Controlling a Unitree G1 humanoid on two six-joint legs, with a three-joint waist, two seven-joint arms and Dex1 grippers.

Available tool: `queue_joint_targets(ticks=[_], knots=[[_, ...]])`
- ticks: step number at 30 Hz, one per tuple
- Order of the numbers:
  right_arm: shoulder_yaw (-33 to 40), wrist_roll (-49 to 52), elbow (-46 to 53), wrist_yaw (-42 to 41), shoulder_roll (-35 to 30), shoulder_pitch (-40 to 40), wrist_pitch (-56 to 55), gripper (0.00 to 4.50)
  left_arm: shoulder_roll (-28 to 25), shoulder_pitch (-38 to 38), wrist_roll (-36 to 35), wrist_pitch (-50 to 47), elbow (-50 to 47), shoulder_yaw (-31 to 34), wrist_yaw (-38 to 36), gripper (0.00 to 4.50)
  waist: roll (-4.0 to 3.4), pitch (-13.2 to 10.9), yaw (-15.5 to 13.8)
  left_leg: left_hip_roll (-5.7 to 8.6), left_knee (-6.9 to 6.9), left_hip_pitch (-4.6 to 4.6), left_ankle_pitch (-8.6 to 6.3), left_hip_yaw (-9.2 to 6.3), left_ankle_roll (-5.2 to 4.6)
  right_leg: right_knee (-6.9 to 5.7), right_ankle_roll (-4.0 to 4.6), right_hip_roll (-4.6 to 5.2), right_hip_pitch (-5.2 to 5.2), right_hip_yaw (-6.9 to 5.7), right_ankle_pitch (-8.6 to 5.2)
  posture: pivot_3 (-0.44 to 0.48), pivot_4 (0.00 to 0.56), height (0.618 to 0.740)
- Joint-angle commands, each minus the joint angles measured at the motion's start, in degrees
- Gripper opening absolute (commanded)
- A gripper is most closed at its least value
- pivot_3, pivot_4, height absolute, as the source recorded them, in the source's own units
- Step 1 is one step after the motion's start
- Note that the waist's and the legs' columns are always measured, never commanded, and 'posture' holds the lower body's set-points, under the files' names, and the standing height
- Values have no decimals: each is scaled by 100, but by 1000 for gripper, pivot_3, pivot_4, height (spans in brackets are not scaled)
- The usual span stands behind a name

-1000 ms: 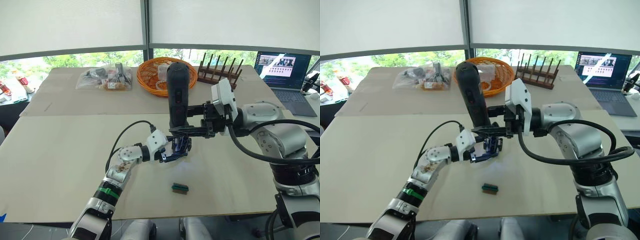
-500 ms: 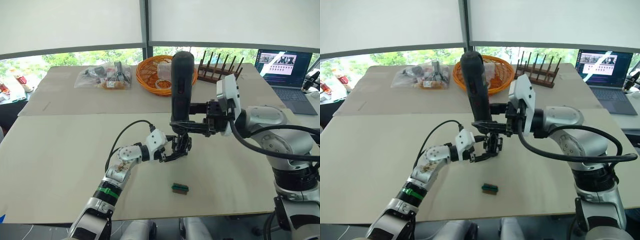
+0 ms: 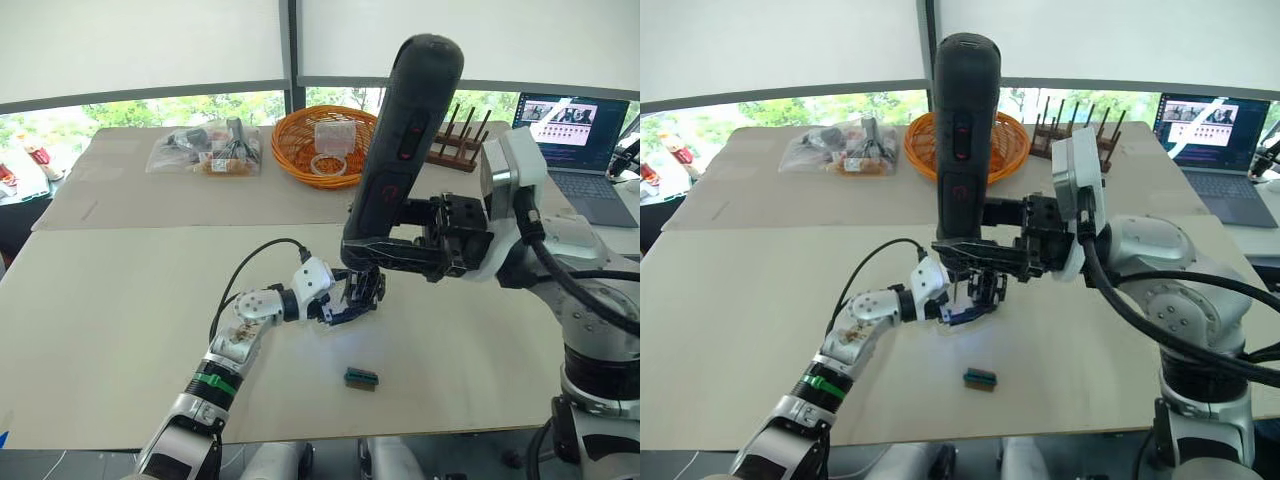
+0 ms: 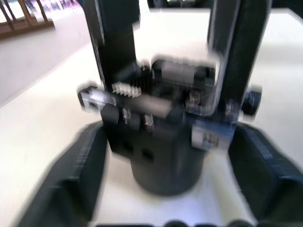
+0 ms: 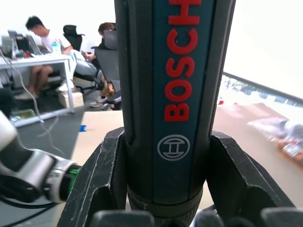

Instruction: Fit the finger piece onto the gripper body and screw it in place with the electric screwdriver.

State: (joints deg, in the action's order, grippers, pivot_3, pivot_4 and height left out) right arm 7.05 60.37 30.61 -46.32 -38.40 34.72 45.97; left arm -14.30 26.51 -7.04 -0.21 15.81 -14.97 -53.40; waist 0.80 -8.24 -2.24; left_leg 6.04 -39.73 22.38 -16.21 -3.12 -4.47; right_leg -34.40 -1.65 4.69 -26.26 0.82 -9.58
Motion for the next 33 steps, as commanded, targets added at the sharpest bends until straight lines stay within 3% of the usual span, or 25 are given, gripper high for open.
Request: queue_joint_targets(ticks=[1, 4, 9, 14, 21, 24, 27, 28, 33], knots=[[827, 1074, 188, 445, -488, -206, 435, 1933, -401, -244, -177, -142, -552, 90, -346, 4500, -1, 0, 9, -1, 3, 0, -1, 0, -1, 1, 1, 0, 0, 3, 0, 0, 150, 740], [1321, 2045, -222, 988, -1257, -659, 1182, 1933, -917, -524, -363, -283, -1003, 237, -704, 4500, -3, -2, 4, -3, 6, 4, -3, -1, -5, 13, 1, 3, 0, 11, 0, 0, 150, 740], [1943, 3256, -1858, 1600, -2507, -1610, 2379, 1933, -1948, -939, -881, -749, -1849, 548, -1426, 4500, -7, -5, -21, -2, 6, 10, -10, 0, -17, 29, 2, 22, 6, 7, -1, 0, 150, 740], [1196, 2001, -3576, 1218, -3217, -1779, 3171, 1933, -2854, -1235, -1198, -1072, -2350, 843, -1952, 4500, -45, -27, 2, -1, 5, 10, -16, 17, -26, 32, 0, 36, 6, -1, 0, 0, 150, 740], [-955, -836, -4695, -388, -3333, -1141, 2121, 1933, -2980, -1251, -1177, -1101, -2526, 873, -1853, 4500, -100, -55, 67, -3, 0, 11, -14, 24, -25, 28, -4, 31, 3, -4, 1, 0, 150, 740], [-1123, -1396, -4947, -997, -3480, -911, 1809, 3285, -3042, -1298, -1133, -1069, -2549, 955, -1789, 4500, -109, -60, 94, 1, -4, 12, -12, 32, -24, 29, -13, 29, 3, -5, 6, 0, 150, 740], [-560, -1747, -5038, -1428, -3788, -1269, 1068, 4315, -3245, -1407, -1022, -971, -2374, 1179, -1693, 4500, -108, -60, 93, -2, -4, 12, -8, 30, -16, 29, -13, 27, 2, -8, 7, 0, 150, 740], [-350, -1907, -4986, -1664, -3935, -1561, 656, 4469, -3337, -1447, -1062, -1010, -2356, 1264, -1705, 4500, -110, -61, 71, -3, -3, 12, -5, 29, -10, 30, -13, 23, 0, -9, 7, 0, 150, 740], [1814, -2459, -4790, -3176, -4067, -3262, -1432, 4469, -4089, -1435, -1564, -1512, -2090, 1987, -2147, 4500, -110, -61, 73, -2, 0, 9, 6, 30, 11, 30, -17, 16, 1, -19, 3, 0, 150, 740]])
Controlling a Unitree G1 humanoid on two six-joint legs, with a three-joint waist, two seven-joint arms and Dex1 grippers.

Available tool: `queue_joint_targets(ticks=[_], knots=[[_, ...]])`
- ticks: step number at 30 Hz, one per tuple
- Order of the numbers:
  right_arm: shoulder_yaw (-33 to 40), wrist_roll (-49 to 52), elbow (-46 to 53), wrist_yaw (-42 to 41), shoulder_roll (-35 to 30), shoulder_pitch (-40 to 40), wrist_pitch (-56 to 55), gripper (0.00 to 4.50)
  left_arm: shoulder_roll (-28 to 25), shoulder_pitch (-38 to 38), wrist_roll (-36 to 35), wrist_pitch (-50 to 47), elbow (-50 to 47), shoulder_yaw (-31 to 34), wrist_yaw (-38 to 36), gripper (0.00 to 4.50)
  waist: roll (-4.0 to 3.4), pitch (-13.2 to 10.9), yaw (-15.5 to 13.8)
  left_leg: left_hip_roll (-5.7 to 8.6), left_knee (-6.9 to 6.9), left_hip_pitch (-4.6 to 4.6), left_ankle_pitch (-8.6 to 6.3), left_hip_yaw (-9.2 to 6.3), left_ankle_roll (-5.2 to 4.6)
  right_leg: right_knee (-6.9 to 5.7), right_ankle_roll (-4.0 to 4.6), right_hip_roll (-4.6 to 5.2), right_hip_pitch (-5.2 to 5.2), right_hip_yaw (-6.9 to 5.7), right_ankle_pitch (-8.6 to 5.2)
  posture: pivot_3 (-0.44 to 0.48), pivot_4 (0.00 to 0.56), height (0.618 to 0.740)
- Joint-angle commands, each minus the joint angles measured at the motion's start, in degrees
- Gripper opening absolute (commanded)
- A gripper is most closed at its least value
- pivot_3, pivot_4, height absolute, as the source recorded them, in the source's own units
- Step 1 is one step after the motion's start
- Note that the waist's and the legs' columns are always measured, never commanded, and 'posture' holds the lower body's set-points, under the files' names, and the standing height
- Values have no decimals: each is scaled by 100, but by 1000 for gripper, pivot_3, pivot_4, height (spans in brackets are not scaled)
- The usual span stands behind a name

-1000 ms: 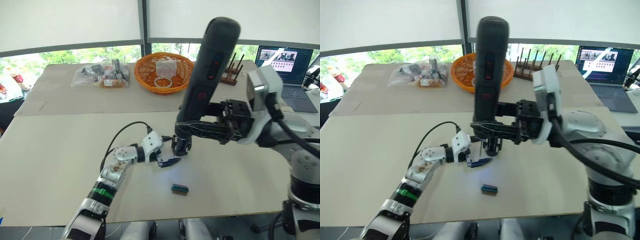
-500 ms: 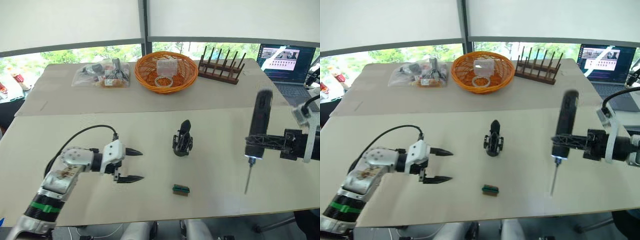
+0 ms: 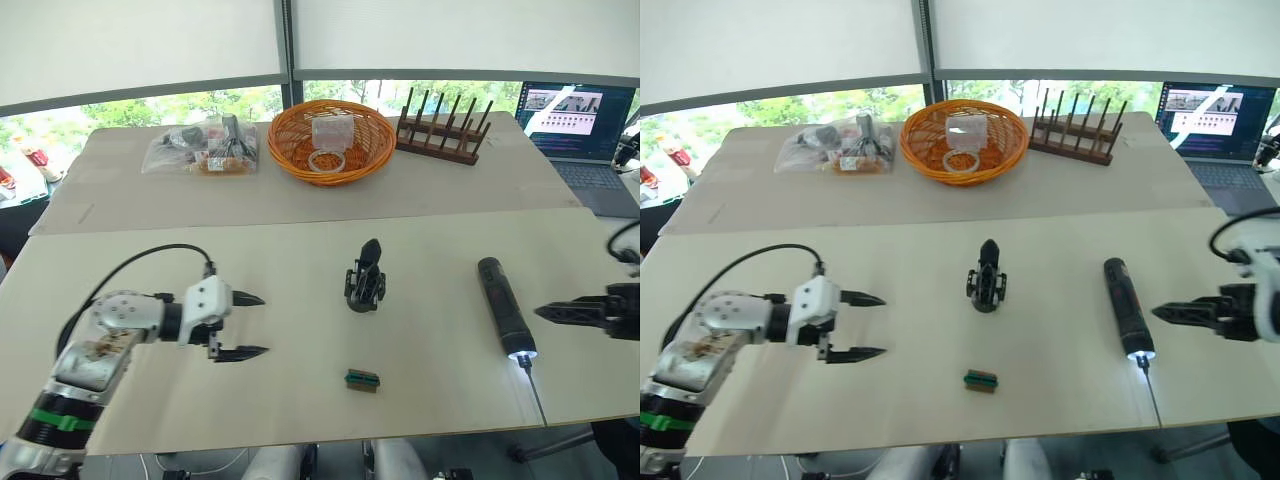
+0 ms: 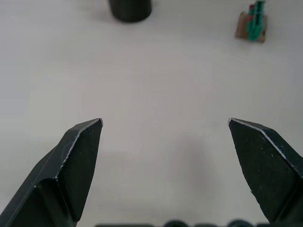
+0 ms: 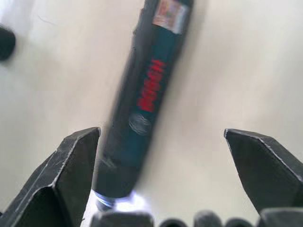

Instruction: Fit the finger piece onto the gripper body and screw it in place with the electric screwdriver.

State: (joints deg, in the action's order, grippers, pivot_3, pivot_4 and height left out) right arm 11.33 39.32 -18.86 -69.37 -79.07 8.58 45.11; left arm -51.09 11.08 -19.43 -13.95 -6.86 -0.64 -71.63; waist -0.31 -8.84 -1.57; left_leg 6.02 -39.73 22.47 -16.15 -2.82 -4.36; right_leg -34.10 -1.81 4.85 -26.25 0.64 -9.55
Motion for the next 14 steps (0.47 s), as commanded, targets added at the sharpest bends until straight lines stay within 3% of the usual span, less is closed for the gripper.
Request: queue_joint_targets(ticks=[1, 6, 14], knots=[[1877, -497, 176, -1112, 53, -998, -1597, 4469, -616, 183, -362, -186, 397, 727, -420, 4500, 1, -1, 18, 1, -1, 2, -2, 2, -2, 0, -2, 0, -1, 0, -1, 0, 150, 740], [3126, -1111, 129, -1325, 410, -1825, -2482, 4469, -1133, 291, -637, -459, 1016, 1285, -730, 4500, 1, -3, 80, -1, -1, -25, -21, 4, -31, -8, -6, -12, 15, 0, -2, 0, 150, 740], [3165, -1232, 300, -1392, 649, -1703, -2630, 4469, -1041, 134, -623, -401, 988, 1166, -898, 4500, 3, -5, 150, -3, -1, -62, -33, 13, 23, -28, -2, -6, 42, 14, 1, 0, 150, 740]])
